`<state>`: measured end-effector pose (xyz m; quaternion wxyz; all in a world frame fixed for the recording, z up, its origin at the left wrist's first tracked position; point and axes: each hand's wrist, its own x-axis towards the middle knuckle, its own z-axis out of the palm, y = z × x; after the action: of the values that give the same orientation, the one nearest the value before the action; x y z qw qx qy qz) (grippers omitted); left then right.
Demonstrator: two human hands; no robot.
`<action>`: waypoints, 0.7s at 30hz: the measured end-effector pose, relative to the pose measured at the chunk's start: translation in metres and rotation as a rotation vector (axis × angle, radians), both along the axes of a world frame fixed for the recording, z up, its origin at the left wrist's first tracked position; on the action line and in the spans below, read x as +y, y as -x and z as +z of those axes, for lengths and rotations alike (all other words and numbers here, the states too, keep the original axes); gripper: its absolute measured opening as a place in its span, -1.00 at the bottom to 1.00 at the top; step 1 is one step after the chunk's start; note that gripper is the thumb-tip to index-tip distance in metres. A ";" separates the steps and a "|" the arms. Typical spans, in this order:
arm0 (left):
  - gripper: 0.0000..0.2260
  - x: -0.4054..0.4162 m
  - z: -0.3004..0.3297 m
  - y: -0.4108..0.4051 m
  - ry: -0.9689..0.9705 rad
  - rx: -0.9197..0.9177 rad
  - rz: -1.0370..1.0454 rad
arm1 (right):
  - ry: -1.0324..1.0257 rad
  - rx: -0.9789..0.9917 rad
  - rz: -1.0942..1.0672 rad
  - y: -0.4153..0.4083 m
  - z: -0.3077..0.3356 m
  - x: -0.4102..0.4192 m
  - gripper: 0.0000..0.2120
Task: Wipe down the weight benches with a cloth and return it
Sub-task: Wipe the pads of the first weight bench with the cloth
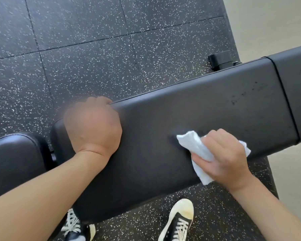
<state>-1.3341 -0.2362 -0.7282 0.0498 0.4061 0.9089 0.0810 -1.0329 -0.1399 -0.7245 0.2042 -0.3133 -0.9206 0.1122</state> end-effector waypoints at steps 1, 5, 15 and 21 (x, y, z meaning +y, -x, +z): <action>-0.68 0.000 -0.001 0.000 0.001 0.001 0.000 | -0.017 0.017 -0.046 0.007 -0.001 0.009 -0.71; -0.67 -0.002 -0.003 0.001 0.000 0.004 0.000 | -0.058 0.018 -0.440 0.083 -0.003 0.034 -0.69; -0.65 0.002 0.010 0.001 0.020 -0.049 -0.232 | 0.043 0.019 -0.240 0.121 0.001 -0.061 -0.75; -0.39 0.027 0.031 0.002 0.223 -0.011 -0.904 | -0.082 -0.070 -0.412 -0.017 0.000 -0.022 -0.68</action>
<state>-1.3362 -0.2093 -0.6972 0.1283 0.7531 0.6437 -0.0451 -1.0159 -0.1621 -0.7241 0.2035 -0.4900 -0.8474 0.0194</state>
